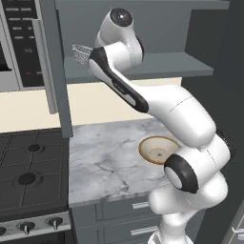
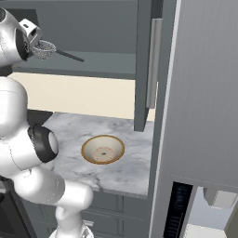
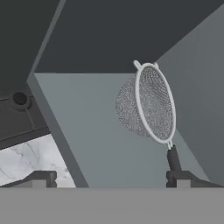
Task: Open the cabinet and setup a tea strainer by placing it in the bowl upright.
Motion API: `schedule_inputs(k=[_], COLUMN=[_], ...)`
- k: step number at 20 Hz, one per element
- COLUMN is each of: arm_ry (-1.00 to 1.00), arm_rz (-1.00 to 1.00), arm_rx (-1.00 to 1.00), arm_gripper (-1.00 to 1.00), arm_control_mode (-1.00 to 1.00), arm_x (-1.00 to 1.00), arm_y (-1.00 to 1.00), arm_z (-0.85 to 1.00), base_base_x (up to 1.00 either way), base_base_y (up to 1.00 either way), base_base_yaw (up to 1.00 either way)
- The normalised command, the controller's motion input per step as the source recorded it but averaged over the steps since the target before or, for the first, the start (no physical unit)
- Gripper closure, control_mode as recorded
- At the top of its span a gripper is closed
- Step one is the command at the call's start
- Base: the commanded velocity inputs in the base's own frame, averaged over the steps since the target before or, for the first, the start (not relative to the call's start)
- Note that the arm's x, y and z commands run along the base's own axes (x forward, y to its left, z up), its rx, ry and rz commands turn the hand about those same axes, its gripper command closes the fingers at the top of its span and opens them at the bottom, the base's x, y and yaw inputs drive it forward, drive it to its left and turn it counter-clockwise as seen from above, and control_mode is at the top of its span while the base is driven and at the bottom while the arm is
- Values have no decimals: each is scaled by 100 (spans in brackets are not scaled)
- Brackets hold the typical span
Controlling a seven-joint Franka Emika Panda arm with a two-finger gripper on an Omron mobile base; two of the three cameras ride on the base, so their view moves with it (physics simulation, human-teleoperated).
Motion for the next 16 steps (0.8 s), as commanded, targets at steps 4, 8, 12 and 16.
schedule_inputs(k=[4,8,12,16], arm_ry=[0,1,5,15], arm_rz=[0,0,0,-4], arm_rx=[0,0,0,-4], arm_gripper=[-100,-100,-100,-100], arm_control_mode=[-100,-100,-100,-100], arm_x=[38,36,26,20], arm_y=[1,3,9,6], arm_z=[-12,-7,0,0], base_base_x=[0,0,0,0], base_base_y=[0,0,0,0], base_base_yaw=[0,0,0,0])
